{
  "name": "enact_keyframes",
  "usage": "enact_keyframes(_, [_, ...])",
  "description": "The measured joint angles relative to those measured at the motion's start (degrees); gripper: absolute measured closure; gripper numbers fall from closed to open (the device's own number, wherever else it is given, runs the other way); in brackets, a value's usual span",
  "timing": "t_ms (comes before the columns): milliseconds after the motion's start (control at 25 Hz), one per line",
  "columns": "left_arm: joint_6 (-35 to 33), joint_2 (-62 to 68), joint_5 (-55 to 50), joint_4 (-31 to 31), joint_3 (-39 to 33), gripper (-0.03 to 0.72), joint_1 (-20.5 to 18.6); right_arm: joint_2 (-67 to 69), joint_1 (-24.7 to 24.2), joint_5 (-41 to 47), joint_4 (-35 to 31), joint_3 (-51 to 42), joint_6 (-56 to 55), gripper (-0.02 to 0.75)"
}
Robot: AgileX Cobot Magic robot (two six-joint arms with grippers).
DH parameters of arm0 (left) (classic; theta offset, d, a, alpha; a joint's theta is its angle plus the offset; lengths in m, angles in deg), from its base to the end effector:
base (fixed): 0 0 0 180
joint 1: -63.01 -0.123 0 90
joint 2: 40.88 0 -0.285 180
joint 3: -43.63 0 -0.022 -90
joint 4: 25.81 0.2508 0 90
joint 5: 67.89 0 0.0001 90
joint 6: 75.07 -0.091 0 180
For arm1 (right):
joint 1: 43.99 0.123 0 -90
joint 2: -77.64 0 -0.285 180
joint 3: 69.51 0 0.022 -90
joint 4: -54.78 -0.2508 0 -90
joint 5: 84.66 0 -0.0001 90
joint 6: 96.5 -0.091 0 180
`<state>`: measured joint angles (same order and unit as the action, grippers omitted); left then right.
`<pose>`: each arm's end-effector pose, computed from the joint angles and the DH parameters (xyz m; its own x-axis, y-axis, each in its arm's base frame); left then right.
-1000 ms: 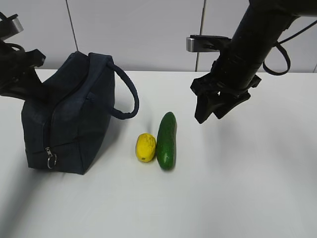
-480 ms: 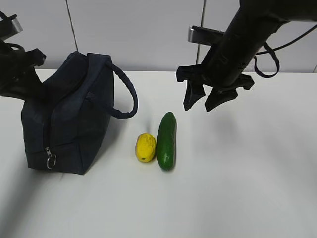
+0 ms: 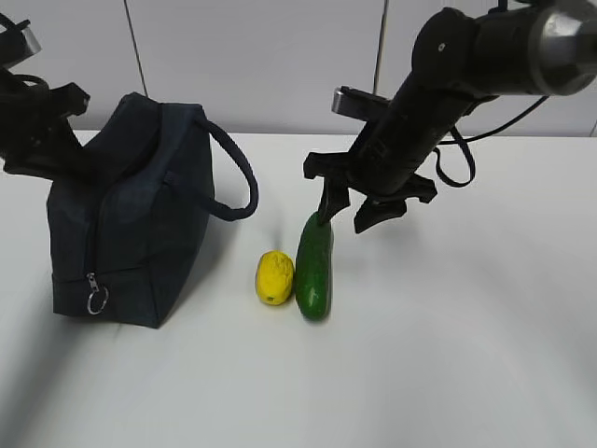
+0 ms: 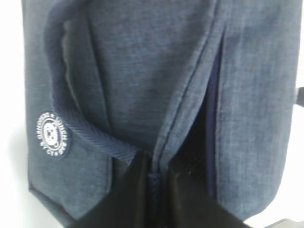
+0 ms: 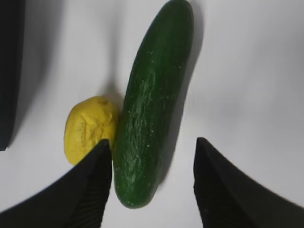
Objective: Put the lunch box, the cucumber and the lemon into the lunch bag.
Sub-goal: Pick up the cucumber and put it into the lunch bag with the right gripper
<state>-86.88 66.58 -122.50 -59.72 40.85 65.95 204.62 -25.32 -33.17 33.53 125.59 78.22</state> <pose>0.3539 -0.0596 0.2527 -0.9572 -0.0974 -0.2725 0.0467 0.8772 -0.4778 0.4087 0.1654 0.1949 -0.9766 -0.0023 -0.2149 -0.0809 0.9304 0.3576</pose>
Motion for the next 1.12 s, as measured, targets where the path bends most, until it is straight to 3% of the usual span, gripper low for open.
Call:
enact_keyframes(320, [-1.8,0.0,0.1,-5.4,0.0,0.671,0.0,4.3,1.1,-3.3,-2.1,0.1,0.0,0.324])
enact_keyframes(1120, [-2.5,0.0,0.1,-5.7,0.0,0.671,0.0,10.5,1.1,-5.3,-2.8,3.5,-1.2,0.323])
